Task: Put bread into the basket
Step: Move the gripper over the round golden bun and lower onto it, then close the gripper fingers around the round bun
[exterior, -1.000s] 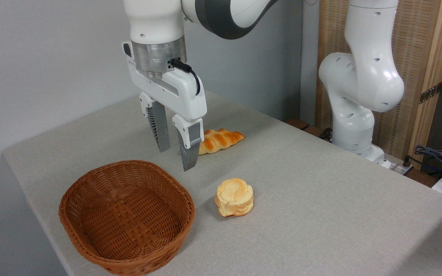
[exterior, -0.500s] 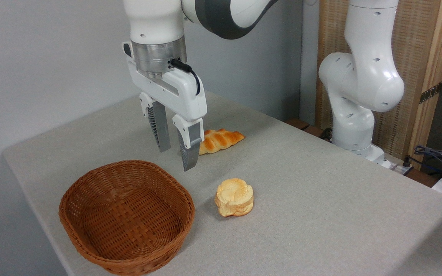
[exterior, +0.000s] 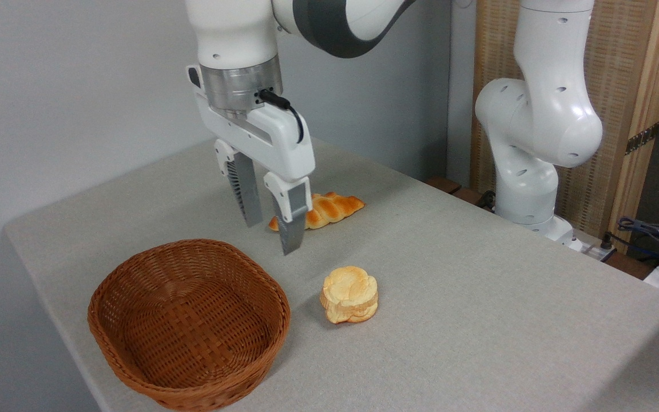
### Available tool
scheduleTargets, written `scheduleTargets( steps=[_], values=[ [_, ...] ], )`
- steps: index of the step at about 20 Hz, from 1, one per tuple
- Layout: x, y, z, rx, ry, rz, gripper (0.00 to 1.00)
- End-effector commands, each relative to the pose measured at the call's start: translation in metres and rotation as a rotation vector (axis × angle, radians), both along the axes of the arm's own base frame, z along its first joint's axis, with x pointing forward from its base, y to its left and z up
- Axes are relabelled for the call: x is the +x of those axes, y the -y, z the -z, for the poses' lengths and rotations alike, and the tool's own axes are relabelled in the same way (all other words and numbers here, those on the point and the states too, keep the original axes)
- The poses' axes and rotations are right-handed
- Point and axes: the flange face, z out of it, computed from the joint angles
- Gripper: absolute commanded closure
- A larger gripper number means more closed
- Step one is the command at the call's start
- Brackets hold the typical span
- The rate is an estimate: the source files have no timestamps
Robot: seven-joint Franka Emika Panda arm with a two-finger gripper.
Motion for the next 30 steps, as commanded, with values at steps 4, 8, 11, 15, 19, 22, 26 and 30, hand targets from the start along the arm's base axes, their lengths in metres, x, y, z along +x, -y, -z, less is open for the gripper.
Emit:
scheduleTargets(
  steps=[4, 8, 11, 15, 19, 22, 26, 30],
  values=[
    [-0.019, -0.03, 0.032, 0.066, -0.089, 0.068, 0.0],
    [-0.032, -0.04, 0.073, 0.089, -0.173, 0.141, 0.0],
    [-0.039, -0.044, 0.094, 0.09, -0.199, 0.14, 0.0],
    [-0.042, -0.044, 0.112, 0.089, -0.198, 0.141, 0.0],
    [-0.041, -0.044, 0.117, 0.091, -0.202, 0.14, 0.0],
    [-0.041, -0.043, 0.122, 0.092, -0.213, 0.142, 0.0],
    [-0.04, -0.043, 0.126, 0.094, -0.22, 0.142, 0.22],
    [-0.041, -0.042, 0.134, 0.095, -0.234, 0.145, 0.56]
  ],
)
